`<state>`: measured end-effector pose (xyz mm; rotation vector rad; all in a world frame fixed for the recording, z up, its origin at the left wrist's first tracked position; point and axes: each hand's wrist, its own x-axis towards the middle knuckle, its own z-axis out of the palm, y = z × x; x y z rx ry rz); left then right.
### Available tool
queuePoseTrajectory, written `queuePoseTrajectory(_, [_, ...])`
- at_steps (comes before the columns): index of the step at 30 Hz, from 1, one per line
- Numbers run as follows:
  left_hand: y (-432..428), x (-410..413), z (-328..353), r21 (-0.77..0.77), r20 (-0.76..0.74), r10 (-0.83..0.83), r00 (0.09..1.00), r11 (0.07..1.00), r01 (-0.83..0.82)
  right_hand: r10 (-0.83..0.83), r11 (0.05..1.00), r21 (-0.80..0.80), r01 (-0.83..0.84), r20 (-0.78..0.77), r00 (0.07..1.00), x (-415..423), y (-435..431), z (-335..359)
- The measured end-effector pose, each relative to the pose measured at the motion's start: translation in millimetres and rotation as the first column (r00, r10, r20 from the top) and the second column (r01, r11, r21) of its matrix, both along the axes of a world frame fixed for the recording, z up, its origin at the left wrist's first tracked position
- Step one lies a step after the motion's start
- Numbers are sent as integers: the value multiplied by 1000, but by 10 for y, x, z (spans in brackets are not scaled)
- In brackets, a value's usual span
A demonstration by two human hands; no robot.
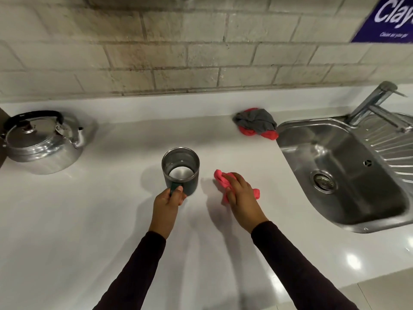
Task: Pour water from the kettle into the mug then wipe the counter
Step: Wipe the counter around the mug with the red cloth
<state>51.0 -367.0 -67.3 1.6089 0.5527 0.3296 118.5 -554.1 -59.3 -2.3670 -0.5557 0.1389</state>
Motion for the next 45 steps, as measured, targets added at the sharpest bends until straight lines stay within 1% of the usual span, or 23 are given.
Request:
queuePoseTrajectory(3, [-7, 42, -8, -1, -17, -10, 1000, 1000, 10, 29, 999, 24, -29, -9, 1000, -53, -18, -6])
queuePoseTrajectory(7, [-35, 32, -42, -33, -36, -17, 999, 999, 16, 13, 999, 32, -12, -55, 998, -110, -24, -29])
queuePoseTrajectory(12, [-26, 26, -42, -63, -29, -33, 999, 998, 31, 6, 1000, 20, -5, -70, 998, -160, -8, -34])
queuePoseTrajectory(14, [1, 22, -26, -70, -35, -64, 997, 996, 61, 14, 999, 31, -12, -64, 998, -181, -6, -38])
queuePoseTrajectory(17, [62, -7, 8, -14, -68, -102, 992, 995, 101, 24, 999, 40, -21, -59, 998, -203, -2, -36])
queuePoseTrajectory(19, [81, -47, 42, 24, -57, -70, 996, 997, 71, 17, 999, 34, -15, -59, 998, -212, -14, -42])
queuePoseTrajectory(23, [123, -212, 89, 74, 36, 111, 993, 991, -113, 0, 999, 37, 1, -45, 999, -243, -49, -22])
queuePoseTrajectory(25, [105, -294, 124, 104, 46, 157, 986, 981, -161, -5, 1000, 30, 5, -18, 1000, -249, -92, 3])
queuePoseTrajectory(27, [19, -358, 158, 89, 50, 147, 988, 984, -151, -24, 999, 41, 24, -2, 1000, -222, -150, 27])
queuePoseTrajectory(29, [-121, -413, 175, 75, 39, 81, 996, 994, -84, -37, 996, 77, 37, -5, 999, -168, -229, 57])
queuePoseTrajectory(33, [-429, -400, 168, 30, 20, -64, 998, 998, 64, -34, 989, 142, 35, -10, 999, 41, -448, 135])
queuePoseTrajectory(36, [-665, -236, 197, 9, -7, -87, 996, 996, 87, -35, 988, 151, 30, 27, 999, 320, -637, 210])
queuePoseTrajectory(39, [-910, -38, 217, 10, -3, -69, 998, 998, 69, -7, 990, 142, 0, 53, 999, 697, -829, 309])
queuePoseTrajectory(41, [-1021, 58, 231, 24, -2, -74, 997, 997, 75, -10, 993, 118, 2, 67, 998, 969, -906, 352])
queuePoseTrajectory(45, [-1261, 293, 254, 30, -16, -33, 999, 999, 34, 47, 998, -36, -42, 172, 984, 1684, -924, 448])
